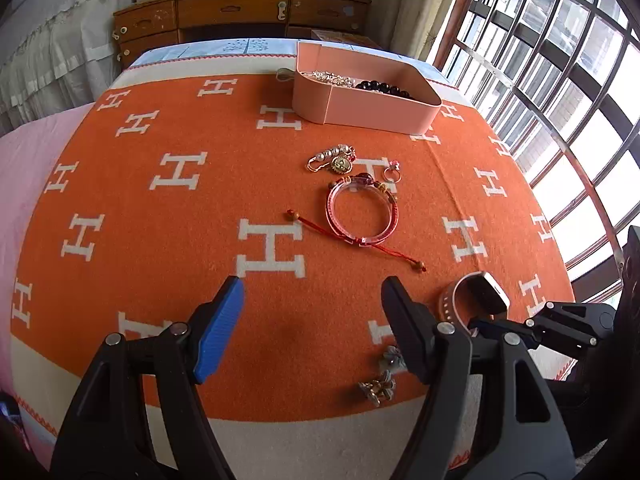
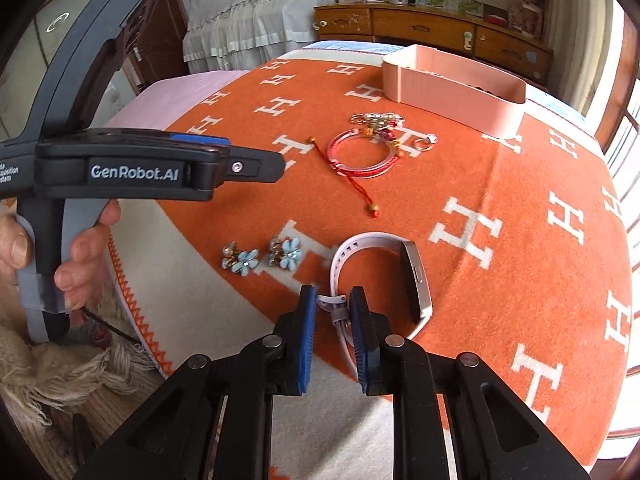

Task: Organize jewelry
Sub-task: 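Grasp the white watch band with the right tool, then grasp the red string bracelet with the left tool and lift it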

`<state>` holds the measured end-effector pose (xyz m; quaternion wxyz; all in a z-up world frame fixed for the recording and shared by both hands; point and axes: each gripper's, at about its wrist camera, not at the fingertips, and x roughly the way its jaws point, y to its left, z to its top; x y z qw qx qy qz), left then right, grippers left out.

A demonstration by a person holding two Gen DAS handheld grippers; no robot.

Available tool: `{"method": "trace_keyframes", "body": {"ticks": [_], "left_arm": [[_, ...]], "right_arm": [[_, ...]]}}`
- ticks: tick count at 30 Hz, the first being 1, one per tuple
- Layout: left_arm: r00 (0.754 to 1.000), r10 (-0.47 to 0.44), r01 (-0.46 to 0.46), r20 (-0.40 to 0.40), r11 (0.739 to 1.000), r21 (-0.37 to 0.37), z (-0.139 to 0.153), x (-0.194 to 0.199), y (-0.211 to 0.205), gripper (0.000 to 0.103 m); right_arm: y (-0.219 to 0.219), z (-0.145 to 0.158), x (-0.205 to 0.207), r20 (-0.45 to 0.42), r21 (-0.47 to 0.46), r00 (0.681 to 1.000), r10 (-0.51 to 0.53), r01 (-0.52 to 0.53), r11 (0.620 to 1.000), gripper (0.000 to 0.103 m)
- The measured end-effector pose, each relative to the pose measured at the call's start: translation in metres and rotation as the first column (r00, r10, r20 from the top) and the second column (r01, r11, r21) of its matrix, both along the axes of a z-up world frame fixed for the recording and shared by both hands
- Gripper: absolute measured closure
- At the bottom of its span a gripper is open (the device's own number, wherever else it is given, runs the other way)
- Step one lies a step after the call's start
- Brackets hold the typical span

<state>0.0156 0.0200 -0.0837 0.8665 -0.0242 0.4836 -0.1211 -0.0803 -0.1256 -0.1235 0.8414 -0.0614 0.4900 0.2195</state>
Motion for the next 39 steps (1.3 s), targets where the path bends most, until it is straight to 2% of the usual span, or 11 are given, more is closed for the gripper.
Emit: {"method": "trace_keyframes", "body": {"ticks": [7, 9, 11, 14, 18, 20, 24, 30, 32, 39], "left_arm": [[1.0, -0.019, 0.019, 0.022, 1.0, -0.001, 0.006, 0.028, -0.01, 0.036], [0.999, -0.033, 0.033, 0.006, 0.999, 0.004, 0.005, 0.04, -0.015, 0.041], [0.999, -0.049, 0.049, -0.02, 0.999, 0.011, 0.002, 0.053, -0.021, 0.052], [0.997, -0.052, 0.054, -0.049, 0.998, 0.028, -0.003, 0.069, -0.029, 0.062], [0.994, -0.065, 0.067, -0.088, 0.998, 0.02, -0.012, 0.083, -0.034, 0.067], [0.992, -0.068, 0.071, -0.109, 0.997, 0.027, -0.018, 0.088, -0.036, 0.076], [0.987, -0.074, 0.079, -0.145, 0.996, 0.029, -0.028, 0.092, -0.038, 0.081], [0.989, -0.084, 0.091, -0.124, 0.995, 0.045, -0.031, 0.093, -0.044, 0.084], [0.99, -0.079, 0.085, -0.115, 0.995, 0.05, -0.031, 0.092, -0.044, 0.099], [0.996, -0.033, 0.033, -0.089, 0.999, 0.0, -0.022, 0.089, -0.032, 0.099]], "right_arm": [[-0.046, 0.01, 0.026, -0.007, 0.09, 0.978, -0.211, 0.21, 0.973, 0.088], [-0.056, 0.012, 0.031, -0.012, 0.111, 0.969, -0.247, 0.246, 0.963, 0.088], [-0.063, 0.013, 0.036, -0.019, 0.129, 0.962, -0.272, 0.272, 0.953, 0.088], [-0.068, 0.013, 0.041, -0.028, 0.146, 0.956, -0.292, 0.293, 0.945, 0.088], [-0.073, 0.012, 0.046, -0.041, 0.165, 0.951, -0.306, 0.308, 0.937, 0.088], [-0.075, 0.011, 0.046, -0.048, 0.174, 0.949, -0.312, 0.315, 0.933, 0.088], [-0.075, 0.008, 0.047, -0.059, 0.179, 0.948, -0.314, 0.319, 0.931, 0.088], [-0.073, 0.004, 0.049, -0.069, 0.182, 0.949, -0.309, 0.316, 0.931, 0.088], [-0.073, 0.003, 0.05, -0.069, 0.183, 0.947, -0.313, 0.32, 0.929, 0.088], [-0.072, 0.012, 0.048, -0.041, 0.177, 0.943, -0.33, 0.332, 0.927, 0.088]]}}
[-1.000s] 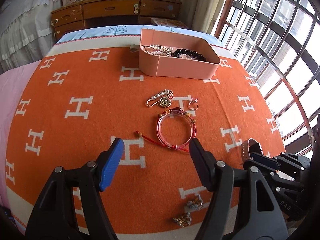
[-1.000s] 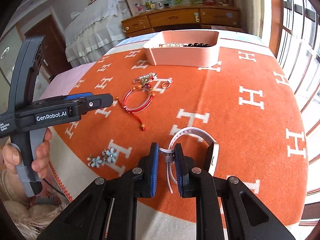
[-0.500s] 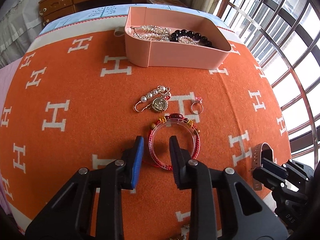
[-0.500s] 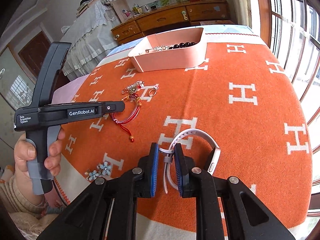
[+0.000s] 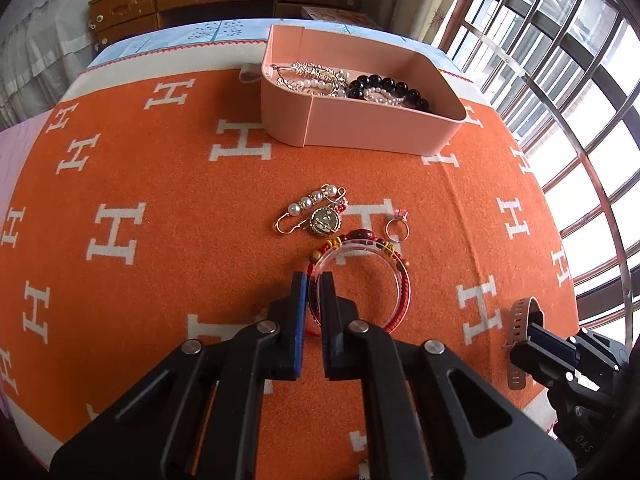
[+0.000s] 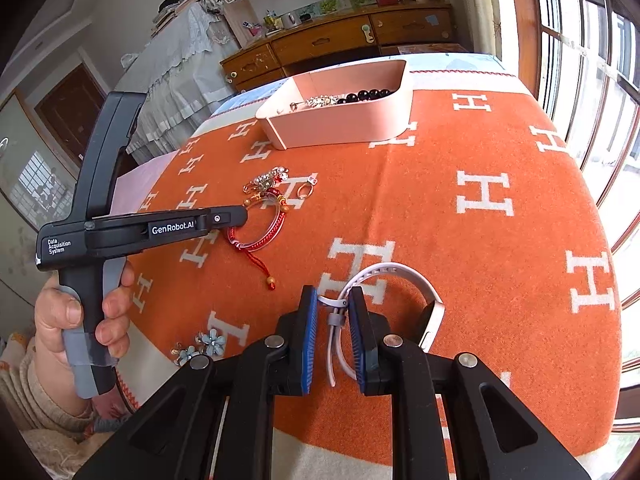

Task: Organize jewelry
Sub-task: 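Grasp the red string bracelet with the left tool and lift it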

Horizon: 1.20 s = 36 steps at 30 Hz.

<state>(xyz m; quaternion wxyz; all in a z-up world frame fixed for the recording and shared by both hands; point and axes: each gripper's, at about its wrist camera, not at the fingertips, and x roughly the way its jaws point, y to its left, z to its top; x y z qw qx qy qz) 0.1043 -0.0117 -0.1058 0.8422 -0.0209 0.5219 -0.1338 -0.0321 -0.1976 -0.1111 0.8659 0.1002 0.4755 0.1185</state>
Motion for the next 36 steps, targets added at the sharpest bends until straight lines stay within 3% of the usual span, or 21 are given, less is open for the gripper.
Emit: {"method": "trace_keyframes", "body": {"ticks": [7, 8, 10, 15, 18, 22, 33, 36], "left_arm": [[0.996, -0.016, 0.018, 0.083, 1.0, -0.023, 0.05, -0.004, 0.006, 0.099], [0.995, -0.019, 0.021, 0.1, 1.0, -0.022, 0.06, -0.002, 0.006, 0.099], [0.99, -0.023, 0.026, 0.139, 1.0, -0.015, 0.081, 0.003, 0.005, 0.099], [0.968, -0.025, 0.021, 0.251, 1.0, 0.019, 0.127, 0.026, -0.005, 0.099], [0.964, -0.014, 0.007, 0.266, 1.0, 0.025, 0.139, 0.046, -0.01, 0.099], [0.967, 0.007, -0.016, 0.255, 0.999, 0.033, 0.14, 0.071, -0.013, 0.099], [0.976, 0.031, -0.035, 0.216, 0.999, 0.014, 0.122, 0.081, -0.002, 0.099], [0.975, 0.028, -0.032, 0.218, 0.999, 0.013, 0.123, 0.078, 0.001, 0.099]], "right_arm": [[-0.002, 0.033, 0.011, 0.062, -0.012, 0.998, -0.016, 0.017, 1.0, 0.088], [-0.003, 0.042, 0.017, 0.077, -0.017, 0.997, -0.015, 0.017, 1.0, 0.089], [-0.002, 0.062, 0.028, 0.119, -0.028, 0.993, -0.009, 0.013, 1.0, 0.103], [-0.001, 0.122, 0.066, 0.237, -0.027, 0.971, -0.01, 0.017, 1.0, 0.103], [-0.001, 0.139, 0.096, 0.216, 0.029, 0.976, 0.003, -0.01, 1.0, 0.103], [-0.003, 0.134, 0.124, 0.107, 0.1, 0.994, 0.035, -0.045, 0.994, 0.102], [0.017, 0.069, 0.11, -0.082, 0.003, 0.987, 0.135, -0.136, 0.991, 0.1], [0.023, 0.056, 0.105, -0.111, -0.005, 0.982, 0.154, -0.156, 0.988, 0.084]]}}
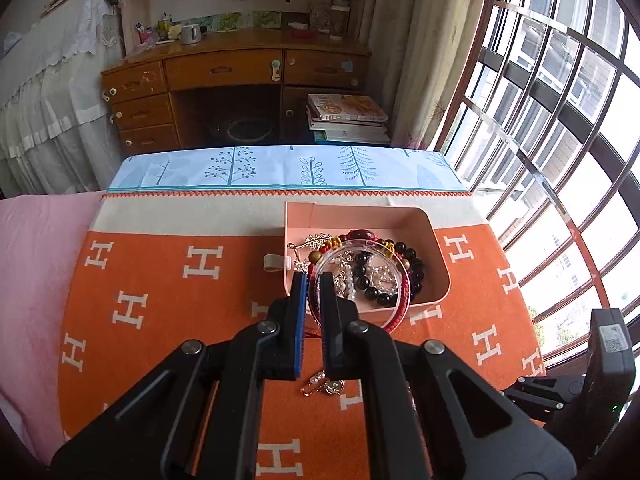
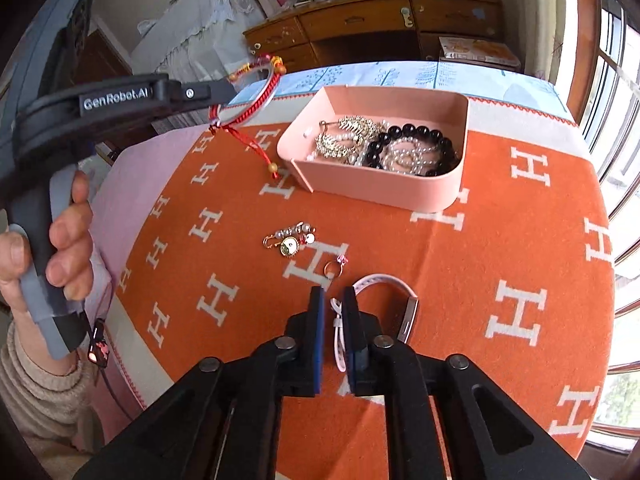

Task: Organize jewelry
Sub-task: 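Lower the red bracelet into the tray while the right tool lowers the white watch band in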

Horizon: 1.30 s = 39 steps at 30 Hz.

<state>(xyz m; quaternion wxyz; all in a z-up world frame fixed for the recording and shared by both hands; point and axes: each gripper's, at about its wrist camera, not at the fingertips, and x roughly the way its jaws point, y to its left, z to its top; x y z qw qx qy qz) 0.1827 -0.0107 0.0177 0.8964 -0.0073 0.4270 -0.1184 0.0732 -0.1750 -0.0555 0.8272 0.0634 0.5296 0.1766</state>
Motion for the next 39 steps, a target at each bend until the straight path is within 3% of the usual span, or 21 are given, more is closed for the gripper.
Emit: {"method": "trace_keyframes", "body": {"ticks": [2, 7, 9, 12, 15, 21, 26, 30, 35, 39], "left_arm": [[1.0, -0.002, 0.002, 0.004, 1.0, 0.003, 0.001, -0.002, 0.001, 0.099], [1.0, -0.01, 0.01, 0.004, 1.0, 0.004, 0.003, -0.007, 0.001, 0.099], [1.0, -0.016, 0.016, 0.003, 1.0, 0.003, 0.002, -0.008, 0.001, 0.099], [1.0, -0.027, 0.027, -0.001, 1.0, 0.001, 0.001, -0.01, 0.001, 0.099], [0.999, -0.036, 0.036, 0.0, 0.999, 0.003, 0.001, -0.011, 0.001, 0.099], [0.999, -0.039, 0.039, -0.006, 0.999, 0.007, -0.001, -0.005, 0.002, 0.099], [0.999, -0.034, 0.034, -0.003, 0.999, 0.001, 0.002, 0.005, -0.002, 0.099], [0.999, -0.031, 0.031, -0.007, 0.999, -0.013, 0.005, 0.021, -0.008, 0.099], [0.998, -0.045, 0.046, -0.049, 0.999, 0.005, -0.01, 0.046, -0.025, 0.099], [0.994, -0.049, 0.052, -0.097, 0.998, 0.022, -0.036, 0.067, -0.035, 0.099]], "right_arm": [[0.007, -0.008, -0.004, -0.001, -0.021, 1.0, 0.01, -0.01, 1.0, 0.066], [0.028, -0.044, 0.002, -0.031, -0.109, 0.998, 0.058, -0.061, 0.992, 0.066], [0.036, -0.055, 0.002, -0.042, -0.157, 0.996, 0.074, -0.079, 0.984, 0.07], [0.043, -0.068, 0.003, -0.051, -0.231, 0.996, 0.075, -0.085, 0.969, 0.09], [0.043, -0.069, 0.004, -0.016, -0.264, 0.998, 0.059, -0.061, 0.962, 0.094], [0.03, -0.012, 0.01, 0.134, -0.232, 0.991, -0.017, 0.048, 0.972, 0.095], [0.011, 0.057, 0.03, 0.287, -0.149, 0.953, -0.097, 0.145, 0.978, 0.095], [-0.001, 0.096, 0.063, 0.34, -0.066, 0.929, -0.149, 0.181, 0.981, 0.095], [-0.005, 0.1, 0.11, 0.295, -0.003, 0.939, -0.179, 0.188, 0.982, 0.095], [-0.005, 0.076, 0.145, 0.24, -0.042, 0.953, -0.186, 0.201, 0.979, 0.095]]}}
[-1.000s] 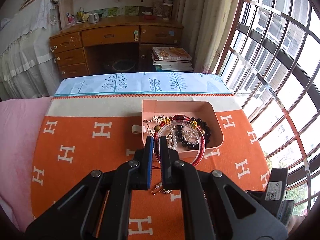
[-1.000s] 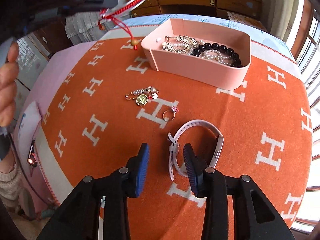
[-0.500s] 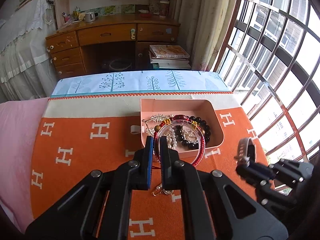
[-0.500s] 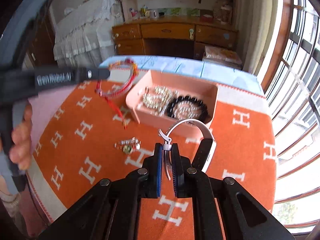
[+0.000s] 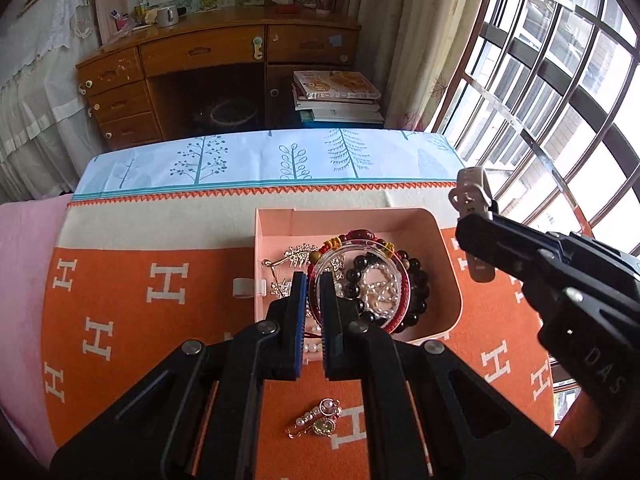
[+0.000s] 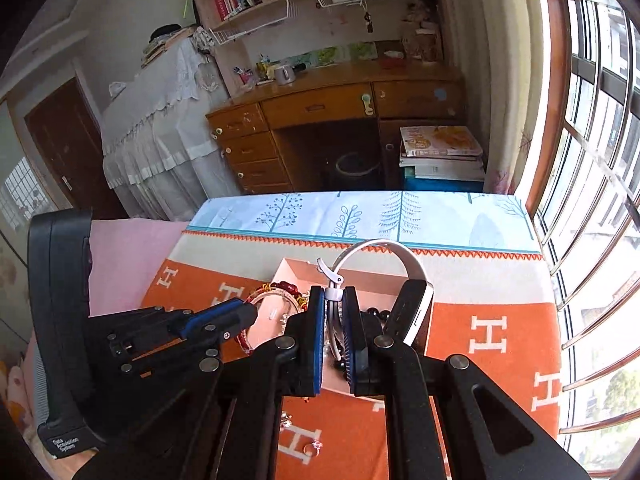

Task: Organize jewelry
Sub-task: 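Lower the red bracelet into the tray while the right tool lowers the white watch band in, then move both tools to the small earrings and grasp a silver earring with the left tool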

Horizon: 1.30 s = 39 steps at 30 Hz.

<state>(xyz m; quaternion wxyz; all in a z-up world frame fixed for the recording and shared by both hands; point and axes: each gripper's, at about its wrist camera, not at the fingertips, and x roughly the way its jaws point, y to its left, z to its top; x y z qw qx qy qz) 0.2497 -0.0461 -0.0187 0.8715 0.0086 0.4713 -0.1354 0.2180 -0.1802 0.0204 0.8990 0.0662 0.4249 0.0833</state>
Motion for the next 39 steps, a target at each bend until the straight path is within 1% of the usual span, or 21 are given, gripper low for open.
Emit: {"method": "trace_keyframes", "body": {"ticks": [3, 4, 6, 7, 9, 11, 13, 17, 19, 22, 25, 28, 31, 35, 36, 38, 39], "left_arm": [[0.999, -0.004, 0.004, -0.032, 1.0, 0.016, -0.022, 0.012, -0.006, 0.099], [0.999, -0.011, 0.011, -0.048, 1.0, 0.014, -0.03, 0.015, -0.007, 0.099], [0.997, -0.017, 0.017, -0.076, 1.0, 0.006, -0.041, 0.021, -0.009, 0.098], [0.996, -0.022, 0.023, -0.091, 1.0, 0.006, -0.045, 0.023, -0.009, 0.096], [0.992, -0.038, 0.038, -0.118, 0.999, -0.008, -0.052, 0.025, -0.008, 0.088], [0.993, -0.029, 0.03, -0.114, 1.0, 0.001, -0.055, 0.024, -0.006, 0.065], [0.994, -0.023, 0.024, -0.107, 1.0, 0.002, -0.055, 0.022, -0.001, 0.055], [0.992, -0.028, 0.023, -0.12, 0.999, -0.042, -0.049, 0.014, 0.012, 0.053], [0.994, -0.018, 0.015, -0.107, 1.0, -0.023, -0.042, 0.005, 0.018, 0.053], [0.996, -0.033, 0.03, -0.088, 0.999, -0.041, -0.03, -0.015, 0.026, 0.053], [0.998, -0.038, 0.035, -0.059, 0.998, -0.057, -0.016, -0.041, 0.037, 0.053], [0.998, -0.052, 0.051, -0.023, 0.998, -0.044, -0.004, -0.075, 0.043, 0.053], [0.997, -0.072, 0.072, 0.01, 0.997, -0.034, 0.003, -0.111, 0.049, 0.053], [0.994, -0.097, 0.098, 0.046, 0.995, -0.019, 0.005, -0.156, 0.055, 0.053], [0.994, -0.099, 0.1, 0.052, 0.995, -0.022, 0.004, -0.168, 0.056, 0.053], [0.993, -0.109, 0.11, 0.053, 0.994, -0.022, -0.003, -0.186, 0.056, 0.053], [0.992, -0.116, 0.117, 0.049, 0.993, -0.022, -0.007, -0.196, 0.056, 0.053]], "right_arm": [[0.002, -0.026, 0.019, -0.053, -0.005, 0.999, -0.009, 0.008, 1.0, 0.095], [0.002, -0.041, 0.023, -0.07, -0.001, 0.997, -0.012, 0.012, 1.0, 0.095], [0.004, -0.058, 0.03, -0.098, -0.003, 0.995, -0.022, 0.022, 1.0, 0.095], [0.005, -0.068, 0.027, -0.109, -0.008, 0.994, -0.021, 0.02, 1.0, 0.094], [0.005, -0.083, 0.032, -0.137, -0.021, 0.99, -0.02, 0.017, 1.0, 0.09], [0.003, -0.096, 0.035, -0.155, -0.01, 0.988, -0.026, 0.025, 1.0, 0.088], [0.001, -0.1, 0.033, -0.158, 0.017, 0.987, -0.025, 0.028, 0.999, 0.086], [-0.005, -0.095, 0.021, -0.134, 0.05, 0.991, -0.027, 0.033, 0.998, 0.082], [-0.006, -0.091, 0.012, -0.124, 0.067, 0.992, -0.024, 0.033, 0.997, 0.082], [-0.007, -0.081, -0.011, -0.107, 0.106, 0.994, -0.004, 0.016, 0.994, 0.082], [-0.004, -0.072, -0.043, -0.077, 0.13, 0.997, 0.024, -0.013, 0.991, 0.082], [0.002, -0.067, -0.079, -0.052, 0.142, 0.997, 0.052, -0.044, 0.989, 0.082], [0.007, -0.066, -0.12, -0.031, 0.151, 0.997, 0.075, -0.07, 0.986, 0.082], [0.014, -0.073, -0.17, -0.018, 0.141, 0.993, 0.115, -0.111, 0.984, 0.081], [0.017, -0.076, -0.181, -0.016, 0.133, 0.993, 0.121, -0.118, 0.984, 0.08], [0.02, -0.082, -0.203, -0.012, 0.117, 0.991, 0.132, -0.129, 0.985, 0.069], [0.022, -0.085, -0.214, -0.008, 0.108, 0.991, 0.132, -0.131, 0.986, 0.067]]}}
